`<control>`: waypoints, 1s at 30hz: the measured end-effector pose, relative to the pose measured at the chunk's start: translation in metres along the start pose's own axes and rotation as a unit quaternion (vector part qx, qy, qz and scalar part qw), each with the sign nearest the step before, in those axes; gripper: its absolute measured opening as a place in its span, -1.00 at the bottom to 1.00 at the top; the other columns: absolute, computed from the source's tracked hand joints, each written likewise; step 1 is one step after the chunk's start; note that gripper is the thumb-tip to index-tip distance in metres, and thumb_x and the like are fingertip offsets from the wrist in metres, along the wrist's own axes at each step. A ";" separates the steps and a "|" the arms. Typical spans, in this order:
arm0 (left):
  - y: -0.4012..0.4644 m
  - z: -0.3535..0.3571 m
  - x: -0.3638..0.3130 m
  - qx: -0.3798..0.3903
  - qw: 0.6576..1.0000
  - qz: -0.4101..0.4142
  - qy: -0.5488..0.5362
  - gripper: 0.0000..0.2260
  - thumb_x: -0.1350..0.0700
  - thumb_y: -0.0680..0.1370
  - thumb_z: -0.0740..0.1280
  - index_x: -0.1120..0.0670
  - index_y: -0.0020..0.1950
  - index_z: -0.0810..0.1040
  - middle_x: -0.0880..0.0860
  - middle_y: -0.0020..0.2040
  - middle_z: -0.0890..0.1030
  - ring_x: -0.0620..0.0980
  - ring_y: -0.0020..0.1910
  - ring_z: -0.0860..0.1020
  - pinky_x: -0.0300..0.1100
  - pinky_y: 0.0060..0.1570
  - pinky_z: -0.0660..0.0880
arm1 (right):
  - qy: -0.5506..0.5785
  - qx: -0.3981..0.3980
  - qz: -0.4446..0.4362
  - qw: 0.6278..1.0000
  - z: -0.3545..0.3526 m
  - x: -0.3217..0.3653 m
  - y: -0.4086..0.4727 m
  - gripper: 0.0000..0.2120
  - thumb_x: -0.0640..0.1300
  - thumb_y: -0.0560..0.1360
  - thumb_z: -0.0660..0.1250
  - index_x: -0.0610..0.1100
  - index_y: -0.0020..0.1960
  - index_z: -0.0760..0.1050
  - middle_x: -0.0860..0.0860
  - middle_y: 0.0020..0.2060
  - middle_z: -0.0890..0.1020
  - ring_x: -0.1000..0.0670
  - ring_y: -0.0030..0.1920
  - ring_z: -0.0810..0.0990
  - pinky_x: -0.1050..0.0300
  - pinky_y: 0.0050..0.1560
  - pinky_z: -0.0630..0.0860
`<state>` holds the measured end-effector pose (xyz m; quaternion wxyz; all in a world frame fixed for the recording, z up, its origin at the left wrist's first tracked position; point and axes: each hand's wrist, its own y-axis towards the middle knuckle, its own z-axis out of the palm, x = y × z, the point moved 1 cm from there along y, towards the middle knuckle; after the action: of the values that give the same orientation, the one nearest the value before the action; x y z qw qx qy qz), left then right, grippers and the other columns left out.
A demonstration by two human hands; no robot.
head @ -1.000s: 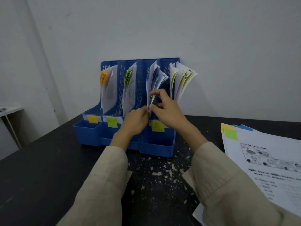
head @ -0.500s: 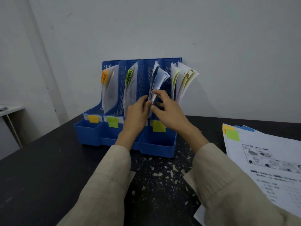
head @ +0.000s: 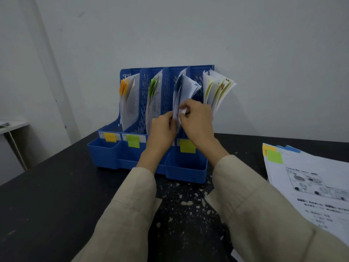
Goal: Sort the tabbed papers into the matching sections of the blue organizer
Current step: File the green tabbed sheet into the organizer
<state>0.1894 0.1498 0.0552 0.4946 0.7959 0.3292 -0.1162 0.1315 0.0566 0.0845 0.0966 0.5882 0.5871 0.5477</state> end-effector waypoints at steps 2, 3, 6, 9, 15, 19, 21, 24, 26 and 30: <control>0.001 -0.002 0.001 0.009 1.000 -0.005 -0.018 -0.75 0.26 0.59 0.19 0.22 -0.29 0.43 0.18 -0.42 0.49 -0.01 -0.43 0.39 -0.10 -0.40 0.29 | -0.015 -0.005 -0.010 1.000 0.000 0.007 0.005 -0.82 -0.34 0.51 0.22 -0.33 0.09 0.48 -0.12 -0.33 0.53 0.00 -0.32 0.47 0.11 -0.30 0.45; 0.001 -0.002 0.001 0.015 1.000 -0.004 -0.026 -0.76 0.27 0.59 0.19 0.26 -0.28 0.45 0.20 -0.41 0.50 0.00 -0.42 0.40 -0.12 -0.40 0.28 | -0.019 -0.007 -0.012 1.000 0.001 0.009 0.006 -0.77 -0.33 0.51 0.21 -0.33 0.15 0.42 -0.07 -0.37 0.47 -0.04 -0.32 0.46 0.07 -0.32 0.42; 0.001 -0.004 -0.001 0.027 0.999 0.009 -0.024 -0.76 0.29 0.58 0.18 0.25 -0.29 0.46 0.08 -0.46 0.43 -0.09 -0.45 0.34 -0.18 -0.41 0.20 | -0.035 -0.018 -0.011 0.999 0.004 0.011 0.009 -0.64 -0.40 0.47 0.18 -0.35 0.26 0.29 -0.02 -0.36 0.41 -0.05 -0.32 0.45 0.19 -0.43 0.28; 0.002 -0.006 0.001 0.032 0.999 0.008 -0.029 -0.74 0.31 0.57 0.17 0.23 -0.32 0.43 -0.02 -0.49 0.37 -0.17 -0.48 0.29 -0.19 -0.42 0.19 | 0.001 -0.018 -0.005 1.000 0.008 0.012 0.008 -0.66 -0.42 0.44 0.19 -0.35 0.21 0.27 -0.09 -0.32 0.45 -0.05 -0.34 0.45 0.18 -0.40 0.31; -0.002 -0.008 -0.003 0.077 0.997 -0.003 -0.015 -0.79 0.31 0.57 0.15 0.17 -0.25 0.40 0.06 -0.41 0.44 -0.14 -0.44 0.35 -0.18 -0.40 0.24 | 0.067 -0.033 0.034 0.997 0.011 -0.001 0.001 -0.60 -0.39 0.41 0.34 -0.20 0.13 0.23 -0.07 -0.37 0.52 0.05 -0.39 0.50 0.30 -0.40 0.40; -0.003 -0.014 -0.009 0.137 0.990 -0.019 -0.027 -0.82 0.29 0.58 0.14 0.10 -0.05 0.51 0.03 -0.38 0.50 -0.14 -0.43 0.40 -0.35 -0.46 0.26 | 0.111 -0.023 0.057 0.992 0.006 -0.006 -0.005 -0.35 -0.36 0.43 0.37 -0.19 0.38 0.10 -0.03 -0.35 0.60 0.09 -0.35 0.58 0.33 -0.30 0.50; -0.001 -0.020 -0.013 0.150 0.986 -0.041 -0.067 -0.80 0.26 0.56 0.19 0.00 -0.09 0.53 -0.05 -0.38 0.50 -0.20 -0.41 0.41 -0.36 -0.38 0.32 | 0.118 0.013 0.062 0.991 0.005 -0.004 -0.009 -0.19 -0.32 0.45 0.37 -0.16 0.50 -0.07 0.04 -0.28 0.61 0.15 -0.30 0.59 0.47 -0.27 0.48; -0.001 -0.026 -0.016 0.120 0.989 -0.067 -0.060 -0.91 0.16 0.52 0.28 0.03 -0.11 0.57 -0.04 -0.32 0.53 -0.12 -0.32 0.48 -0.18 -0.25 0.40 | 0.105 0.067 0.055 0.991 -0.004 -0.001 -0.013 -0.30 -0.26 0.51 0.33 -0.12 0.50 0.02 0.00 -0.17 0.63 0.11 -0.20 0.59 0.47 -0.22 0.48; -0.002 -0.029 -0.022 0.025 0.998 -0.047 0.017 -0.79 0.01 0.48 0.31 0.06 0.04 0.58 -0.07 -0.24 0.54 -0.07 -0.23 0.52 -0.14 -0.20 0.49 | 0.066 0.093 0.035 0.993 -0.020 0.000 -0.015 -0.57 -0.24 0.54 0.29 -0.15 0.37 0.30 -0.07 -0.03 0.63 0.09 -0.08 0.58 0.36 -0.10 0.53; -0.003 -0.034 -0.045 -0.130 0.987 0.087 0.041 -0.86 0.08 0.43 0.26 0.11 -0.10 0.52 -0.03 -0.31 0.53 -0.04 -0.36 0.48 -0.13 -0.38 0.46 | 0.038 0.105 0.024 0.993 -0.060 0.000 -0.018 -0.83 -0.27 0.53 0.27 -0.20 0.10 0.54 -0.10 -0.07 0.64 0.00 -0.09 0.64 0.13 -0.04 0.59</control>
<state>0.1485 0.1614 0.0926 0.5883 0.7543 0.2914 0.0041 0.0759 0.0300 0.0934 -0.0012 0.5879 0.6301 0.5073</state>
